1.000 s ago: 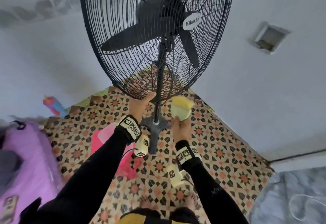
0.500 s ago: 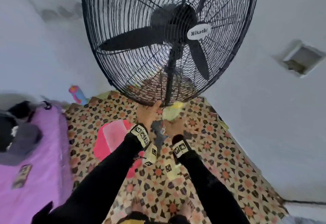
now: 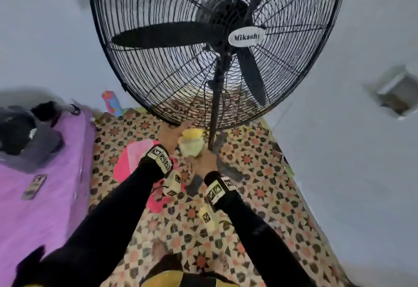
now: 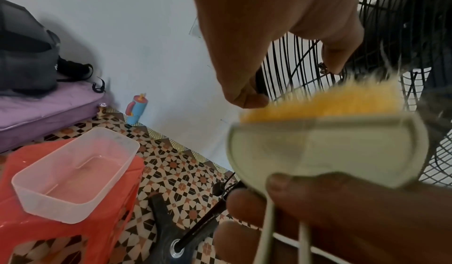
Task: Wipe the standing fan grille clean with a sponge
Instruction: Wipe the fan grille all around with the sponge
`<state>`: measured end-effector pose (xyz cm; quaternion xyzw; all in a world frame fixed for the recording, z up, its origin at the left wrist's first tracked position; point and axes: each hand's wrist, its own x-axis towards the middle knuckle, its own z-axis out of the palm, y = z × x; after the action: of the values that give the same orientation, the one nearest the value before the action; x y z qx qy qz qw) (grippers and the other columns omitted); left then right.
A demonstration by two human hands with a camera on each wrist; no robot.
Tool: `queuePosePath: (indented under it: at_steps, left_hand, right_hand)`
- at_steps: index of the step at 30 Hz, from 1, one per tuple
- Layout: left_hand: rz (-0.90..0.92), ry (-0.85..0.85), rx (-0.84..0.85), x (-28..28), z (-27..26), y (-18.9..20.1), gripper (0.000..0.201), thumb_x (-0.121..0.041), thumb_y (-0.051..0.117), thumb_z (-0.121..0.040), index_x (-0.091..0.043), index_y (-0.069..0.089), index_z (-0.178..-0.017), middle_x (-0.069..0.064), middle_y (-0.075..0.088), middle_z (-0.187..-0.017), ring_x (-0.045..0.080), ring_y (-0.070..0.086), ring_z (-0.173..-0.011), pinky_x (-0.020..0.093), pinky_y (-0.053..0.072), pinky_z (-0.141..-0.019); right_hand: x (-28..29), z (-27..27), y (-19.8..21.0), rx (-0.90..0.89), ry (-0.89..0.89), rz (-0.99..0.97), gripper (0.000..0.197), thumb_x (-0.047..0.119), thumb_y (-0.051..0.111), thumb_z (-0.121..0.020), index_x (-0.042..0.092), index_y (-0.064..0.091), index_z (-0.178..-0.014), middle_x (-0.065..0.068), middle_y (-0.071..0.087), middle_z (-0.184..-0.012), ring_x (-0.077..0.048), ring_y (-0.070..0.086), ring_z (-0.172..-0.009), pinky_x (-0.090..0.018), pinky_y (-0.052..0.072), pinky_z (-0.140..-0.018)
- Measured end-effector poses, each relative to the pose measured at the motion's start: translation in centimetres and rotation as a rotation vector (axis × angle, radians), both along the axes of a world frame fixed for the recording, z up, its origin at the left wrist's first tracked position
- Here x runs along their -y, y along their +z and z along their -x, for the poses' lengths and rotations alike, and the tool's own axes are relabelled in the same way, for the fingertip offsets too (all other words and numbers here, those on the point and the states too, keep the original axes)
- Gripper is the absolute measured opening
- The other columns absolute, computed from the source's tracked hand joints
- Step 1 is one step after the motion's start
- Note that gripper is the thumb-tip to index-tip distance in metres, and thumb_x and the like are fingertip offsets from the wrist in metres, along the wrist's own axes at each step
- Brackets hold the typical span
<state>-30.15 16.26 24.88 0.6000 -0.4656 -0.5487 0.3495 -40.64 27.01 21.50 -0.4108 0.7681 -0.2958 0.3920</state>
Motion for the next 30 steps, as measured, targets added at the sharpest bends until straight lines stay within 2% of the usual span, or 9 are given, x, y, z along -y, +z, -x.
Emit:
queuePosePath:
  at_steps: [3,6,8,13,17,20,23,26,30]
  left_hand:
    - [-0.008,0.021,0.016,-0.3,0.1,0.0,0.097,-0.076,0.086,-0.057,-0.017,0.060,-0.130,0.005,0.073,-0.120,0.036,0.070,-0.106,0.051,0.059,-0.095]
    - [0.014,0.014,0.077,-0.1,-0.1,-0.4,0.112,-0.090,0.078,-0.046,-0.016,0.063,-0.129,0.003,0.073,-0.117,0.032,0.071,-0.104,0.050,0.061,-0.093]
    - [0.008,-0.001,0.116,0.2,-0.2,-1.1,0.119,-0.097,0.075,-0.039,-0.018,0.065,-0.127,0.007,0.074,-0.114,0.038,0.071,-0.103,0.054,0.061,-0.091]
    - [0.028,-0.024,0.119,0.0,-0.4,-0.1,0.097,-0.093,0.076,-0.052,-0.026,0.067,-0.120,-0.004,0.076,-0.110,0.029,0.073,-0.093,0.053,0.062,-0.088]
    - [0.023,-0.066,-0.005,-1.4,-0.2,1.9,0.080,-0.054,0.087,-0.078,-0.015,0.055,-0.140,-0.003,0.065,-0.135,0.026,0.064,-0.119,0.046,0.050,-0.109]
    - [-0.023,-0.133,-0.030,-1.9,0.6,1.7,0.086,-0.068,0.090,-0.067,-0.027,0.058,-0.135,-0.010,0.068,-0.133,0.028,0.066,-0.122,0.050,0.049,-0.111]
    - [-0.051,-0.125,-0.087,-2.2,1.5,0.9,0.100,-0.079,0.077,-0.074,-0.016,0.052,-0.147,-0.010,0.058,-0.144,0.020,0.057,-0.132,0.043,0.039,-0.119]
    - [-0.044,-0.123,-0.129,-2.3,1.8,0.1,0.117,-0.093,0.066,-0.069,-0.013,0.047,-0.153,0.006,0.061,-0.147,0.028,0.059,-0.133,0.054,0.044,-0.116]
    - [-0.028,-0.136,-0.095,-3.7,1.4,3.0,0.095,-0.077,0.049,-0.094,-0.005,0.041,-0.155,0.004,0.057,-0.141,0.018,0.058,-0.122,0.041,0.040,-0.114]
  right_hand:
    - [0.0,2.9,0.0,-0.009,-0.230,-0.121,0.044,0.034,0.062,-0.097,-0.001,0.062,-0.123,-0.007,0.070,-0.111,-0.025,0.066,-0.104,-0.033,0.049,-0.081]
    - [1.5,5.9,-0.1,-0.010,-0.345,-0.183,0.056,0.048,0.061,-0.094,0.004,0.061,-0.129,-0.011,0.068,-0.126,-0.030,0.064,-0.113,-0.034,0.049,-0.090]
    - [2.4,5.7,0.2,-0.022,-0.285,-0.172,0.057,0.050,0.065,-0.092,0.004,0.065,-0.127,-0.014,0.068,-0.127,-0.033,0.064,-0.114,-0.038,0.051,-0.091]
    - [-0.9,3.0,2.2,-0.100,-0.036,-0.095,0.043,0.034,0.064,-0.094,-0.001,0.063,-0.119,-0.015,0.069,-0.106,-0.034,0.065,-0.104,-0.033,0.048,-0.077]
    - [-0.9,5.9,4.0,-0.210,-0.331,-0.156,0.040,0.031,0.050,-0.103,-0.002,0.057,-0.126,-0.018,0.065,-0.120,-0.035,0.061,-0.114,-0.034,0.046,-0.089]
    - [-0.5,4.7,5.1,-0.311,-0.095,-0.071,0.027,0.028,0.049,-0.103,0.004,0.060,-0.098,-0.016,0.066,-0.095,-0.032,0.065,-0.092,-0.033,0.047,-0.074]
    - [-1.3,2.7,5.1,-0.338,0.121,-0.035,0.023,0.026,0.055,-0.099,0.009,0.051,-0.085,-0.010,0.055,-0.077,-0.027,0.054,-0.073,-0.033,0.041,-0.065]
    - [-1.7,4.2,5.7,-0.305,-0.194,0.050,0.016,0.024,0.055,-0.097,0.008,0.054,-0.093,-0.005,0.055,-0.074,-0.026,0.052,-0.070,-0.035,0.041,-0.065]
    - [-1.0,4.5,6.3,-0.392,-0.338,-0.070,0.043,0.028,0.042,-0.107,0.000,0.044,-0.140,-0.022,0.064,-0.123,-0.035,0.063,-0.109,-0.038,0.050,-0.087]
